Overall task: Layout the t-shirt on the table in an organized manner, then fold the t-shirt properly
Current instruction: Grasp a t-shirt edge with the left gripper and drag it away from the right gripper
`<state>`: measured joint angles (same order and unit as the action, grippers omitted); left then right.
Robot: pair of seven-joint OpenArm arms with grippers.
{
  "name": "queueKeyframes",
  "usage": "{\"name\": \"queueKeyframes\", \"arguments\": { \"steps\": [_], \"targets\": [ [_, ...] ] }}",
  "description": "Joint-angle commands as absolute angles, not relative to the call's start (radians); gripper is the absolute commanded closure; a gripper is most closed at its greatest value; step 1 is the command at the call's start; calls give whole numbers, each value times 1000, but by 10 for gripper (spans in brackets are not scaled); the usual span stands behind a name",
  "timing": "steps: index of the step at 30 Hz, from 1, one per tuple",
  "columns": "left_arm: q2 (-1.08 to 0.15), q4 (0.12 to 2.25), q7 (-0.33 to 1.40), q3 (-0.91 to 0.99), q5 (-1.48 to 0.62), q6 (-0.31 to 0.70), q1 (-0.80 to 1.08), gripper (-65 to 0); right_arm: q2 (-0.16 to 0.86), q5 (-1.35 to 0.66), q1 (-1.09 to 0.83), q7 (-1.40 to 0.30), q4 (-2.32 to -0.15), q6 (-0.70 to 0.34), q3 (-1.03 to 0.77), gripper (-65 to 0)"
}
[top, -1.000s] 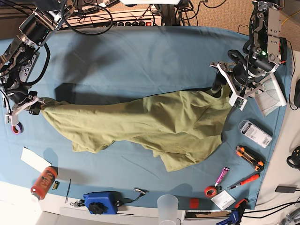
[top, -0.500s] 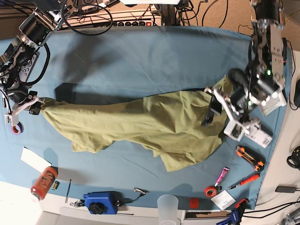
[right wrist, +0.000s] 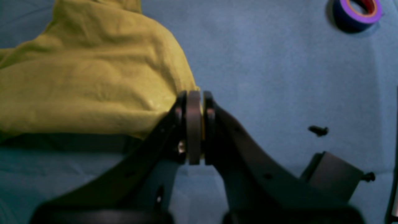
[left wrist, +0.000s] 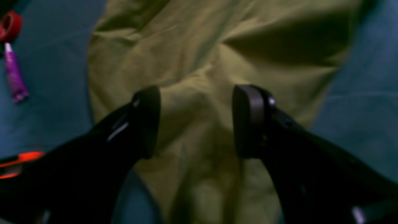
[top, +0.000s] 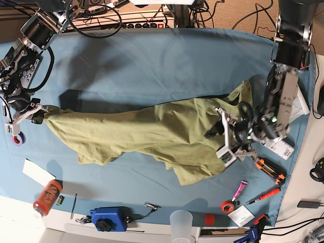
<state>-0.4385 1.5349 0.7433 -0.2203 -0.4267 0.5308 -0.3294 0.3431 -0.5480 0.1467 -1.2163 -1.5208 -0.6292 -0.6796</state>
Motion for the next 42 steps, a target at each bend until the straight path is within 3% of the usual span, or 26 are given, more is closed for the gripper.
{"name": "queueKeyframes", "arguments": {
  "steps": [1,13,15,19,20,25,30,35,42],
  "targets": [
    [-449,1537,713,-234,-410,514,-371,-345,363,-557,163,-1197,-1539,-632,-682,0],
    [-449,1396,740,-301,-330,498,-433,-336,363,-558,163,-1196,-1539,-632,-682,0],
    [-449,1392,740,-301,-338,498,-432,-268,363,-558,163,-1196,-1539,-632,-682,0],
    [-449,1392,740,-301,-344,498,-432,-34,363,-558,163,-1196,-1539,-632,-682,0],
    [-449,1392,740,-301,-344,498,-432,0,363,-557,163,-1197,-1539,-632,-682,0],
    [-449,1396,752,-299,-365,490,-432,0,363,-557,163,-1194,-1539,-632,-682,0],
    [-450,1484,941,-296,-513,485,-432,0,363,-557,163,-1173,-1539,-632,-682,0],
    [-451,1652,1093,-296,-536,362,-432,0,363,-557,163,-1172,-1539,-632,-682,0],
    [-451,1798,1129,-258,-494,329,-343,0,363,-532,162,-1177,-1539,-632,-682,0]
  ]
}}
